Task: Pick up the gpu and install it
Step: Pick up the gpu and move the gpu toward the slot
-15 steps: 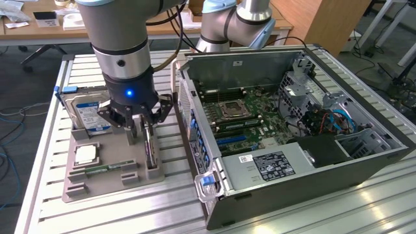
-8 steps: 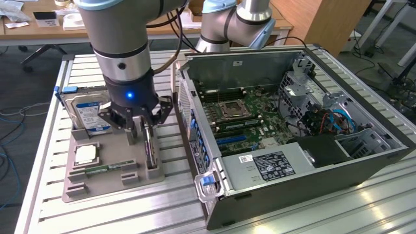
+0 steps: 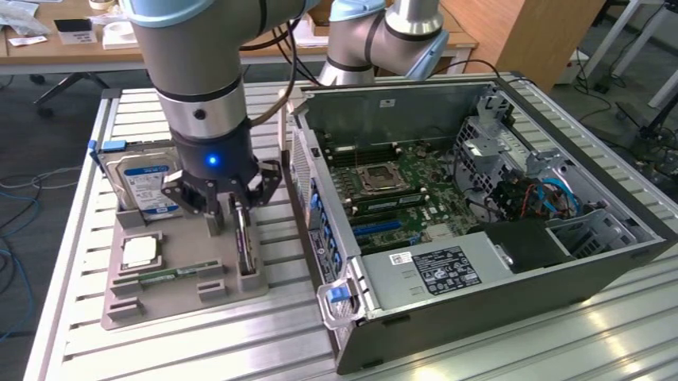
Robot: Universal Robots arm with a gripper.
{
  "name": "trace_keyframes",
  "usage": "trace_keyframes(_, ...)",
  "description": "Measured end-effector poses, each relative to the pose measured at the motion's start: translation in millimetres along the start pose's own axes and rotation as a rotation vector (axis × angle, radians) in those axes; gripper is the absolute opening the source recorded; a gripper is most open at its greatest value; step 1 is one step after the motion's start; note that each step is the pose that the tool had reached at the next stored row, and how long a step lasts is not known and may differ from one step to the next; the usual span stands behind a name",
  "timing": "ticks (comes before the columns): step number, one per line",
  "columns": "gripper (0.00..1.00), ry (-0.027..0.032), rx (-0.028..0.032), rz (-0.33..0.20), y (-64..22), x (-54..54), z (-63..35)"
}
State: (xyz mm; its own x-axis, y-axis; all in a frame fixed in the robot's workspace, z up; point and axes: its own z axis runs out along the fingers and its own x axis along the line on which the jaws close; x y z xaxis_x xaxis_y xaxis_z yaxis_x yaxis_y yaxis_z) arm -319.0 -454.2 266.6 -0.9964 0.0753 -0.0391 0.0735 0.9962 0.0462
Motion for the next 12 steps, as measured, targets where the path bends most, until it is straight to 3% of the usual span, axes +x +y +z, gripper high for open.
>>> trace_keyframes(12,0.42,0.0000,0.0000,0.000,-0.1,-3.1,7.0)
